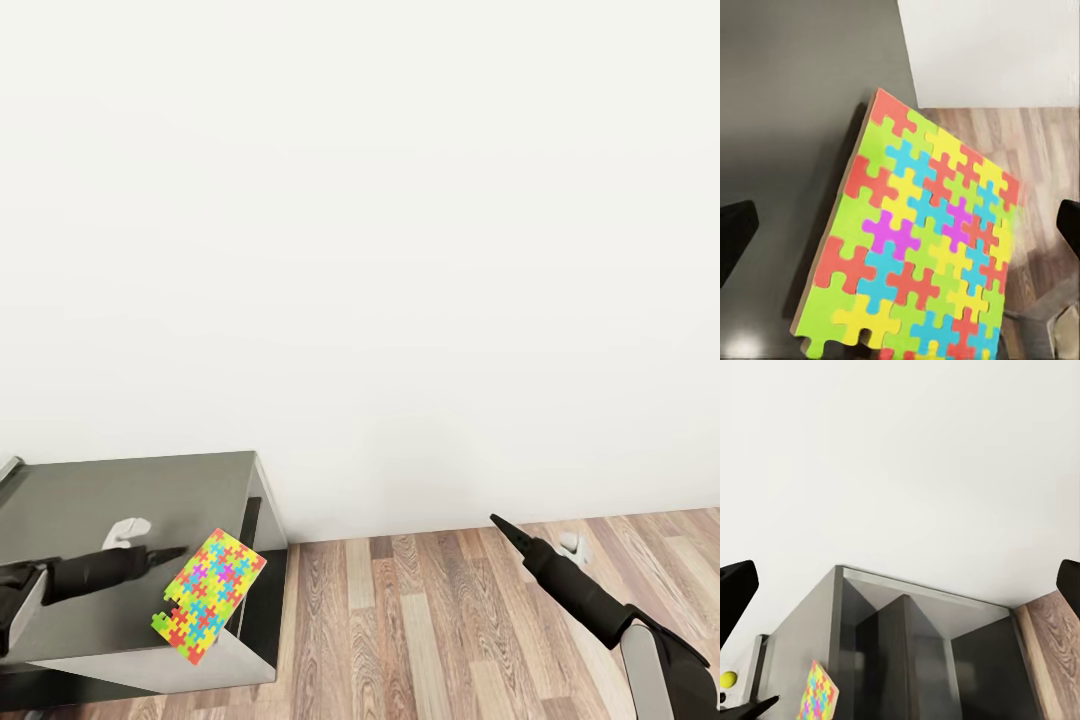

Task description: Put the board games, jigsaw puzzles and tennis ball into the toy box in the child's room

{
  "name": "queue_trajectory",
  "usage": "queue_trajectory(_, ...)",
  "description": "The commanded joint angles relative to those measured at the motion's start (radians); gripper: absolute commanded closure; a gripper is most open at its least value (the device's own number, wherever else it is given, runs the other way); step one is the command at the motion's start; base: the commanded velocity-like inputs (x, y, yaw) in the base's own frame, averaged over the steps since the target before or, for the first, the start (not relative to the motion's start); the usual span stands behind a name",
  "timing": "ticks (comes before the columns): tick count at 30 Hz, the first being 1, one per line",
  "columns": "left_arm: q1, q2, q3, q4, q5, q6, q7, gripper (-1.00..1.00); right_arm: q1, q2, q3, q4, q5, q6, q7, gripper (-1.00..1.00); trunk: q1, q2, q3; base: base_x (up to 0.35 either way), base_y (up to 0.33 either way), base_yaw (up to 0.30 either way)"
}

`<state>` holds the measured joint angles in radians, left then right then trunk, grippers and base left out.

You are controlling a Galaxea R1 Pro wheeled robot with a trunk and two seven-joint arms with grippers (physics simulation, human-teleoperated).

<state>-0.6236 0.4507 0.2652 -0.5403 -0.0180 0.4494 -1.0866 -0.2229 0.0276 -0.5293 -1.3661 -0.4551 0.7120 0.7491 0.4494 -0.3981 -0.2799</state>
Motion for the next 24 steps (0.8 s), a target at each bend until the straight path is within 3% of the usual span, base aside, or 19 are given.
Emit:
queue_trajectory(1,-0.001,0.005,0.010,-0.002,-0.002,0.017,-0.026,-1.00,-0.001,0.001,-0.002,0.000,-0.002,0.006,0.002,-1.00,0.001,-0.002,-0.002,0.000,0.000,0.000)
queue_trajectory(7,-0.001,0.043,0.074,-0.008,-0.002,0.067,-0.154,-1.00,-0.001,0.001,-0.002,-0.001,-0.002,0.006,0.002,-1.00,0.001,-0.002,-0.002,0.000,0.000,0.000)
queue_trajectory(13,-0.001,0.072,0.130,-0.012,-0.003,0.121,-0.223,-1.00,-0.001,0.001,-0.001,-0.001,-0.002,0.006,0.001,-1.00,0.001,-0.002,-0.002,0.000,0.000,0.000)
queue_trajectory(20,-0.001,0.084,0.155,-0.015,-0.004,0.149,-0.285,-1.00,-0.001,0.003,0.002,-0.001,-0.002,0.006,0.001,-1.00,0.001,-0.002,-0.002,0.000,0.000,0.000)
queue_trajectory(24,-0.001,0.087,0.160,-0.016,-0.008,0.159,-0.352,-1.00,-0.001,0.002,0.037,-0.001,-0.001,0.005,0.000,-1.00,0.001,-0.002,-0.002,0.000,0.000,0.000)
